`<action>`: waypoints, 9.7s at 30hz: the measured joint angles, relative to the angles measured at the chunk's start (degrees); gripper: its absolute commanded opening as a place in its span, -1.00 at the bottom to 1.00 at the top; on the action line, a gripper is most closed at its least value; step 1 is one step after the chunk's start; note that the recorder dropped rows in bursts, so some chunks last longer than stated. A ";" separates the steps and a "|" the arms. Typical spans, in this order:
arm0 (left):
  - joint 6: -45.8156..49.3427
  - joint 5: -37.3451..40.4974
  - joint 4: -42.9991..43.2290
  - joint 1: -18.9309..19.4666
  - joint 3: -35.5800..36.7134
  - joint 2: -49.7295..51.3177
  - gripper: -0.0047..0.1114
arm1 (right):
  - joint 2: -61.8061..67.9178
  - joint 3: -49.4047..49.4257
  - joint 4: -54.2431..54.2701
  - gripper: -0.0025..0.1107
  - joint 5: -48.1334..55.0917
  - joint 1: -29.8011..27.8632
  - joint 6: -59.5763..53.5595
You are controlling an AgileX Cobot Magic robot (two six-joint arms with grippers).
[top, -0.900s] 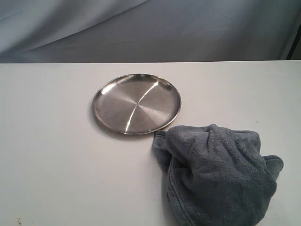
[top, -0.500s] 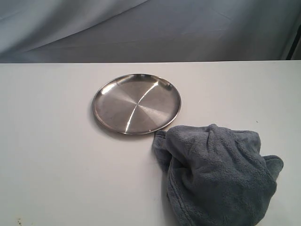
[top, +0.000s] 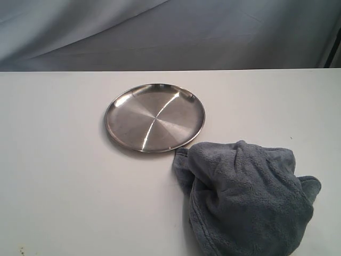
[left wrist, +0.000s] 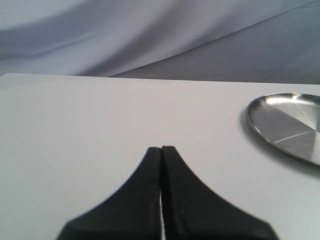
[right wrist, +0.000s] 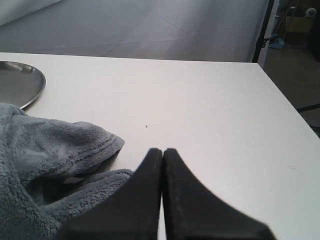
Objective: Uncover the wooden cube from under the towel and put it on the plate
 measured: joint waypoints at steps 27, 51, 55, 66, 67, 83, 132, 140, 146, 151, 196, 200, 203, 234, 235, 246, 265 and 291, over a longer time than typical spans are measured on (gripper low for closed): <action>0.00 0.00 0.00 0.00 0.00 0.00 -0.92 | 0.00 0.00 28.27 -0.96 -28.97 0.00 7.70; 0.00 0.00 0.00 0.00 0.00 0.00 -0.92 | 11.69 -19.76 -6.04 -0.96 -30.66 1.36 33.95; 0.00 0.00 0.00 0.00 0.00 0.00 -0.92 | 20.60 -23.87 -26.06 -0.96 -30.66 6.51 44.90; 0.00 0.00 0.00 0.00 0.00 0.00 -0.92 | 50.03 -34.25 -61.51 -0.96 -24.96 24.03 65.40; 0.00 0.00 0.00 0.00 0.00 0.00 -0.92 | 52.76 -35.07 -61.78 -0.96 -23.02 24.95 65.64; 0.00 0.00 0.00 0.00 0.00 0.00 -0.92 | 71.36 -45.00 -39.38 -0.96 -2.85 36.89 43.76; 0.00 0.00 0.00 0.00 0.00 0.00 -0.92 | 71.52 -57.76 -22.30 -0.96 36.84 39.45 10.51; 0.00 0.00 0.00 0.00 0.00 0.00 -0.92 | 71.52 -52.00 -3.06 -0.96 40.47 34.42 -4.83; 0.00 0.00 0.00 0.00 0.00 0.00 -0.92 | 71.52 -48.63 21.55 -0.96 25.88 34.42 -24.75; 0.00 0.00 0.00 0.00 0.00 0.00 -0.92 | 71.61 -48.63 22.14 -0.96 5.33 34.42 -26.00; 0.00 0.00 0.00 0.00 0.00 0.00 -0.92 | 71.51 -48.26 12.59 -0.93 27.62 22.13 -18.99; 0.00 0.00 0.00 0.00 0.00 0.00 -0.92 | 71.51 -48.26 17.73 -0.67 27.62 22.13 -25.68; 0.00 0.00 0.00 0.00 0.00 0.00 -0.92 | 71.51 -48.26 20.55 -0.52 25.95 22.13 -27.46; 0.00 0.00 0.00 0.00 0.00 0.00 -0.92 | 71.51 -48.26 23.81 0.28 17.31 22.13 -28.49; 0.00 0.00 0.00 0.00 0.00 0.00 -0.92 | 71.51 -48.26 23.81 0.28 17.31 22.13 -28.58; 0.00 0.00 0.00 0.00 0.00 0.00 -0.92 | 71.51 -48.26 23.81 0.83 17.23 22.13 -28.58; 0.00 0.00 0.00 0.00 0.00 0.00 -0.92 | 72.42 -48.04 23.22 0.91 24.57 22.13 -28.83; 0.00 0.00 0.00 0.00 0.00 0.00 -0.92 | 85.89 -46.21 30.85 -0.58 16.91 21.56 -37.96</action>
